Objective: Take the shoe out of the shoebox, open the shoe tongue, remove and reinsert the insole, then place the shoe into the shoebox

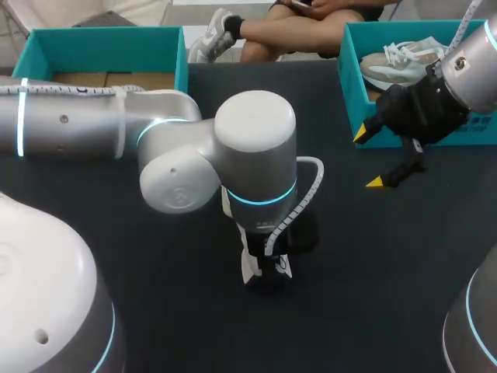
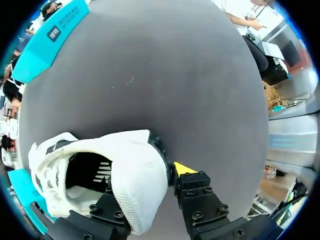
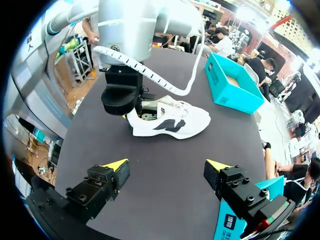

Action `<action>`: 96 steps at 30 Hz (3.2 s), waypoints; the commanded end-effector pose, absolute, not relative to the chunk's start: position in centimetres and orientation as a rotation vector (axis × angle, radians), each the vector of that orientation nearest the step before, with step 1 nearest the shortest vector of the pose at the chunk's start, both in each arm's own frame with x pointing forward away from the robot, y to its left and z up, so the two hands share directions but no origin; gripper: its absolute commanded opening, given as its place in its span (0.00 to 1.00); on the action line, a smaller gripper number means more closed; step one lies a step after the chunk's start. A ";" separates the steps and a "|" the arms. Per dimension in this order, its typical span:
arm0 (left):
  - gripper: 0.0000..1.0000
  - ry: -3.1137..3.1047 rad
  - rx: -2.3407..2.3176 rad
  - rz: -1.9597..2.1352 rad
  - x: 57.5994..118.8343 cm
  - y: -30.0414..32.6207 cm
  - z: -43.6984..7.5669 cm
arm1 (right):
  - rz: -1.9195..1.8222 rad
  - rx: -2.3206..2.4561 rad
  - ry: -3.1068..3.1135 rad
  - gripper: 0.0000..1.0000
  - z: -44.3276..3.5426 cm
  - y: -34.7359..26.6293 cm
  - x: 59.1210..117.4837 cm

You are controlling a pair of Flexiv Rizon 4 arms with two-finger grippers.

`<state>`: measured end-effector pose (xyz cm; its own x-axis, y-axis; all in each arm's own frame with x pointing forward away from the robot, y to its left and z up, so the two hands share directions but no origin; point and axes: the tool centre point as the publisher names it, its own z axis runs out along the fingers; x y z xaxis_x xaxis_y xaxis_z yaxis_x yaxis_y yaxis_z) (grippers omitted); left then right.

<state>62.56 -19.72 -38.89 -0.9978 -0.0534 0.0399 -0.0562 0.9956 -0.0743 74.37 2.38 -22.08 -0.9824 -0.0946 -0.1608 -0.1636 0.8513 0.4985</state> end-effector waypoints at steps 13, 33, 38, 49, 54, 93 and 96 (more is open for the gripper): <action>0.00 -2.950 -0.004 0.172 62.0 -18.9 -37.0 | 0.792 -0.201 2.896 1.00 -22.2 2.5 74.3; 0.00 -2.934 -0.280 0.159 63.3 -13.4 -22.6 | 0.792 -0.201 2.896 1.00 -22.2 2.5 74.3; 0.00 -2.934 -0.280 0.159 63.3 -13.4 -22.6 | 0.792 -0.201 2.896 1.00 -22.2 2.5 74.3; 0.00 -2.918 -0.296 0.155 63.3 -12.3 -22.6 | 0.792 -0.201 2.896 1.00 -22.2 2.5 74.3; 0.00 -2.902 -0.367 0.131 63.5 -8.2 -21.4 | 0.792 -0.201 2.896 1.00 -22.2 2.5 74.3; 0.00 -2.780 -0.534 -0.013 79.2 21.8 -17.4 | 0.792 -0.201 2.896 1.00 -22.2 2.5 74.3; 0.00 -2.792 -0.547 0.003 80.2 23.2 -16.8 | 0.792 -0.201 2.896 1.00 -22.2 2.5 74.3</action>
<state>79.00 21.76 -17.64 -0.8863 0.3717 0.2762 0.3763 0.9257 -0.0382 74.37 2.39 -22.08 -0.9824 -0.0948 -0.1609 -0.1637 0.8513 0.4985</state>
